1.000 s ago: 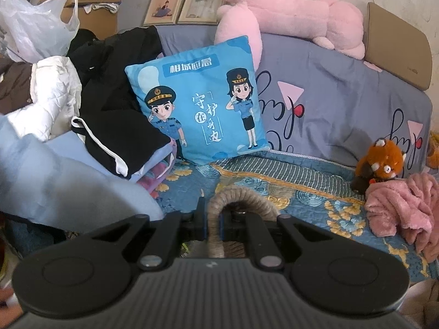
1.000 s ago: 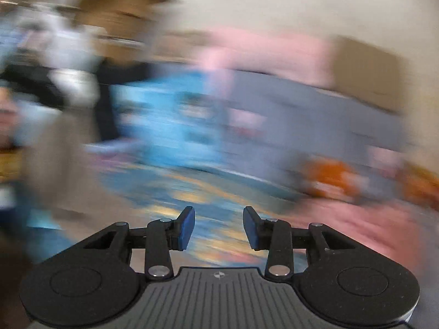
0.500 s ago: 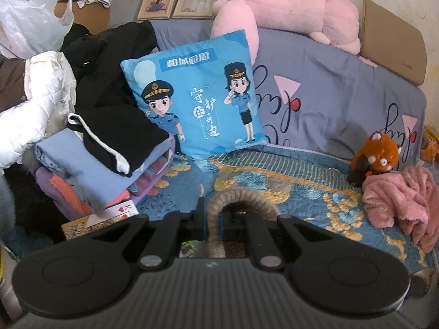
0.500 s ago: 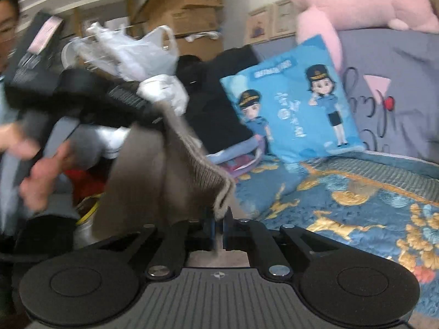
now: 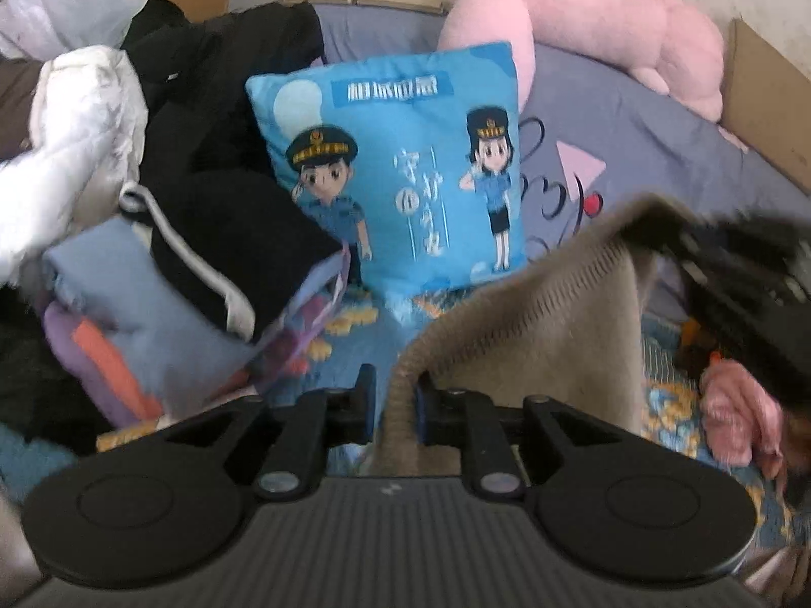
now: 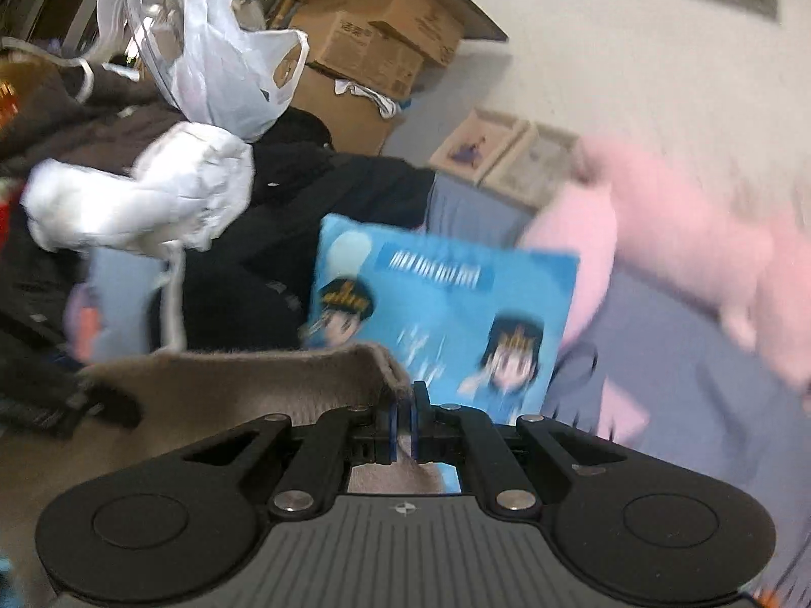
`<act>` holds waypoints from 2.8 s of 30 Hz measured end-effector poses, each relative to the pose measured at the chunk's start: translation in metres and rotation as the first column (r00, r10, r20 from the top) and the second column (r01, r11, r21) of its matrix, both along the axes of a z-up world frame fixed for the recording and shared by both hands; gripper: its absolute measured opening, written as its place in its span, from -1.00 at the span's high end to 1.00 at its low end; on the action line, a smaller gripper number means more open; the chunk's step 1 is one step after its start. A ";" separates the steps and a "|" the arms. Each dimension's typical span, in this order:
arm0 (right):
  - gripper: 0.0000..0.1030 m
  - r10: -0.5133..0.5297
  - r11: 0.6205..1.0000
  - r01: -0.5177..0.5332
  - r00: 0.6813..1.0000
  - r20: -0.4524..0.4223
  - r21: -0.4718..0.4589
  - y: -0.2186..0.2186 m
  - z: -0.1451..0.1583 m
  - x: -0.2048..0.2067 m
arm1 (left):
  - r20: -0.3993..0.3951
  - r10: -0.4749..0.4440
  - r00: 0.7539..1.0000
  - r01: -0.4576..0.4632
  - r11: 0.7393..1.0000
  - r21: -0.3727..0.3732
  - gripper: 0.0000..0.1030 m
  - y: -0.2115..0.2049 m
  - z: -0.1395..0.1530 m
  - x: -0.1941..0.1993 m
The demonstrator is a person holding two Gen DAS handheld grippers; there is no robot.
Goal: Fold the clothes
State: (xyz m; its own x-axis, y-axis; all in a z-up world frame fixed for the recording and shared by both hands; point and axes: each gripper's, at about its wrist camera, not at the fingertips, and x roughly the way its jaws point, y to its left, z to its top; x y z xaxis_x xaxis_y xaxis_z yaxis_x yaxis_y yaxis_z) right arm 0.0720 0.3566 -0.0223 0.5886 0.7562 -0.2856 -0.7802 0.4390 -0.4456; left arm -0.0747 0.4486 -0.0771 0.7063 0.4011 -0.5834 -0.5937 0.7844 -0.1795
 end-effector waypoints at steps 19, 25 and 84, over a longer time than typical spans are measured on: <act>0.62 -0.286 0.858 0.321 0.947 0.147 -0.400 0.079 -0.169 0.141 | -0.107 -0.026 0.994 0.015 0.995 -0.099 0.66 0.075 -0.075 0.071; 0.45 -0.455 0.839 0.438 0.890 0.026 -0.323 -0.080 -0.183 0.110 | -0.177 -0.143 0.974 0.101 0.969 -0.226 0.66 0.026 -0.132 0.092; 0.34 -0.156 0.948 -0.011 0.855 -0.494 -0.318 -0.250 -0.202 -0.146 | -0.307 -0.274 0.911 0.176 0.934 -0.312 -0.21 -0.133 -0.163 0.069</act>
